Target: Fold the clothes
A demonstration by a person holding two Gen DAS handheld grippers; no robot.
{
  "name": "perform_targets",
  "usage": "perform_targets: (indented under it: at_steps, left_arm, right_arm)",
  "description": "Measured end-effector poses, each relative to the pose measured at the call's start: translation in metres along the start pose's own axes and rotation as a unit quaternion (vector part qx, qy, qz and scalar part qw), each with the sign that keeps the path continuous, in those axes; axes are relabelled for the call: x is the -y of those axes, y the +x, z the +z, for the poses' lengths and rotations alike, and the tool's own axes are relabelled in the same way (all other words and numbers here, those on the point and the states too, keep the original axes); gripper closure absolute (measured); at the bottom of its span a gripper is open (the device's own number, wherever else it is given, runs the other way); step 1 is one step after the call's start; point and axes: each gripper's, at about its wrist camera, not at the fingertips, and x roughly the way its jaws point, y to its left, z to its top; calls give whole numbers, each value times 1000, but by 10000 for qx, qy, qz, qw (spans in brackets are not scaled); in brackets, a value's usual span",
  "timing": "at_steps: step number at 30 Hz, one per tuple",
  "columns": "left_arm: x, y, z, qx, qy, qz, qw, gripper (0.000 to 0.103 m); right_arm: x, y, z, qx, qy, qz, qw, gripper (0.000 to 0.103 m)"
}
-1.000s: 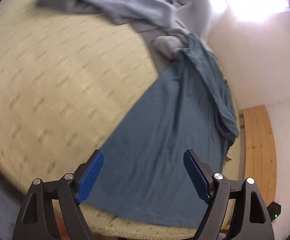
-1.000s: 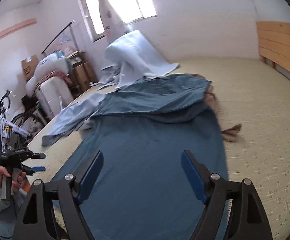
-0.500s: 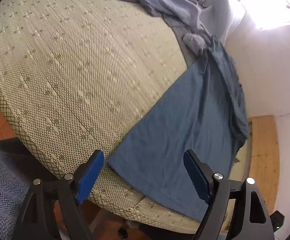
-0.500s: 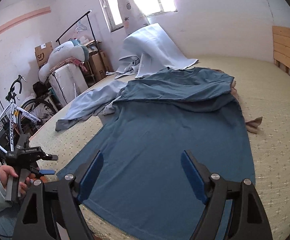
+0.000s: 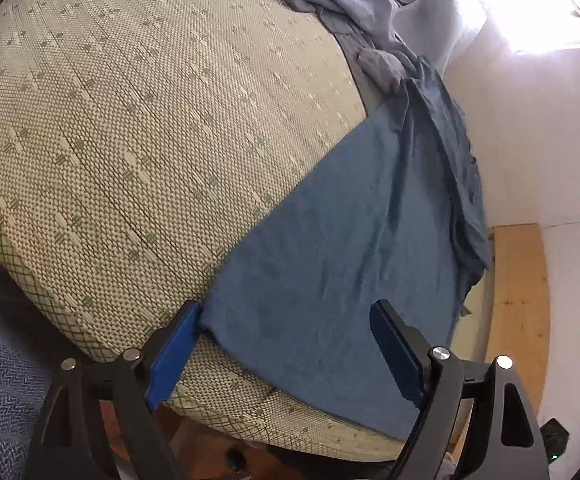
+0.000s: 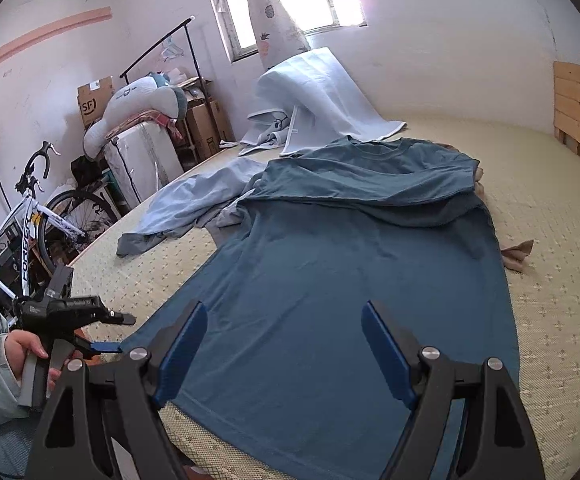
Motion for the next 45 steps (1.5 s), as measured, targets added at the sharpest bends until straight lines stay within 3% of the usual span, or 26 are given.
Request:
perform_targets:
  at_steps: [6, 12, 20, 22, 24, 25, 26, 29, 32, 35, 45]
  left_arm:
    - [2, 2, -7, 2, -12, 7, 10000, 15]
    - [3, 7, -24, -162, -122, -343, 9992, 15]
    - [-2, 3, -16, 61, -333, -437, 9985, 17]
    - [-7, 0, -16, 117, -458, -405, 9981, 24]
    - [-12, 0, -15, 97, -586, -315, 9977, 54]
    - [-15, -1, -14, 86, -649, -269, 9975, 60]
    - [-16, -1, -10, 78, -671, -234, 9974, 66]
    - [-15, 1, -8, 68, -648, -152, 9978, 67]
    - [-13, 1, -10, 78, -615, -36, 9981, 90]
    - [-16, -8, -10, 182, -673, -54, 9975, 98]
    - [9, -42, -19, 89, -452, -910, 9948, 100]
  right_arm:
    - [-10, 5, -4, -93, -104, -26, 9999, 20]
    - [-17, 13, -6, -184, -232, -30, 9996, 20]
    - [-16, 14, -9, -207, -239, 40, 9995, 20]
    - [-16, 15, -10, -212, -251, 47, 9994, 20]
    - [-16, 15, -11, -220, -267, 55, 9994, 20]
    - [-16, 15, -11, -226, -282, 58, 9993, 20]
    - [-18, 14, -11, -229, -312, 53, 9992, 20]
    - [-21, 16, -13, -255, -390, 60, 9989, 20]
    - [-25, 19, -16, -319, -470, 66, 9984, 20]
    - [-34, 23, -19, -407, -650, 35, 9970, 20]
    - [-102, 64, -49, -978, -1697, 235, 9804, 20]
